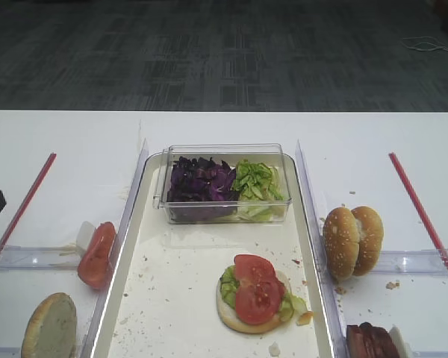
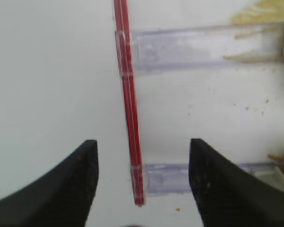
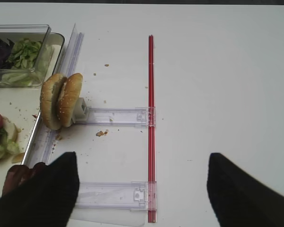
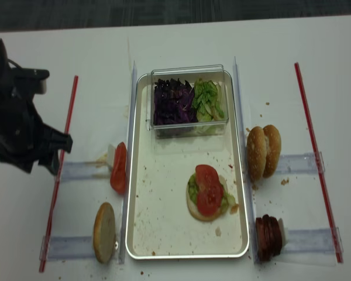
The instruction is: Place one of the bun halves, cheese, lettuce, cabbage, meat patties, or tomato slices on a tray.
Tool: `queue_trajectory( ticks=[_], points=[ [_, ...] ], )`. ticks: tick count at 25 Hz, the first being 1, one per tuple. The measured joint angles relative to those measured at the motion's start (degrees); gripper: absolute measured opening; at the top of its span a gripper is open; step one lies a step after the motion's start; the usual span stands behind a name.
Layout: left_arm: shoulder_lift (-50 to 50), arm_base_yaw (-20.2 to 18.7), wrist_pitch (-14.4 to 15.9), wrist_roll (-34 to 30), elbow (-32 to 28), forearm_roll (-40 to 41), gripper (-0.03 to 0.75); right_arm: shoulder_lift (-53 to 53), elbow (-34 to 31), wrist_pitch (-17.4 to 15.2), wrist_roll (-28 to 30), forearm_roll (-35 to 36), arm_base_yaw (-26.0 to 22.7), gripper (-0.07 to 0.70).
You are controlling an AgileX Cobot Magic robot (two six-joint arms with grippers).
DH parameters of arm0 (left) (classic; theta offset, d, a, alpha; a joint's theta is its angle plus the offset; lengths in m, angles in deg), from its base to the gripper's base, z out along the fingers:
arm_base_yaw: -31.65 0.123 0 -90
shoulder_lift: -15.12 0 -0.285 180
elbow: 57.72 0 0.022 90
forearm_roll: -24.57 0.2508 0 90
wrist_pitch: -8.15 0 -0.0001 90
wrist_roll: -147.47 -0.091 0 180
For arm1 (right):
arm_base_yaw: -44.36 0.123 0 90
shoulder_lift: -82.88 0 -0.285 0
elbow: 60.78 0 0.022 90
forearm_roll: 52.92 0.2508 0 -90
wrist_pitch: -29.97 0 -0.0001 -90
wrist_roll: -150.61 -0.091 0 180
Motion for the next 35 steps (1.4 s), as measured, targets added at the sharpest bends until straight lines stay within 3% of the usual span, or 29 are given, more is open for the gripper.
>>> queue_trajectory(
  ticks=[10, 25, 35],
  points=[
    [-24.1, 0.0, 1.5, 0.0, -13.6, -2.0, 0.421, 0.0, 0.0, 0.0, 0.0, 0.0, 0.0, 0.590],
    [-59.3, 0.0, 5.6, 0.0, -26.5, -2.2, 0.421, 0.0, 0.0, 0.0, 0.0, 0.0, 0.0, 0.590],
    [-73.7, 0.0, 5.4, 0.0, -27.2, -2.4, 0.421, 0.0, 0.0, 0.0, 0.0, 0.0, 0.0, 0.590]
  ],
)
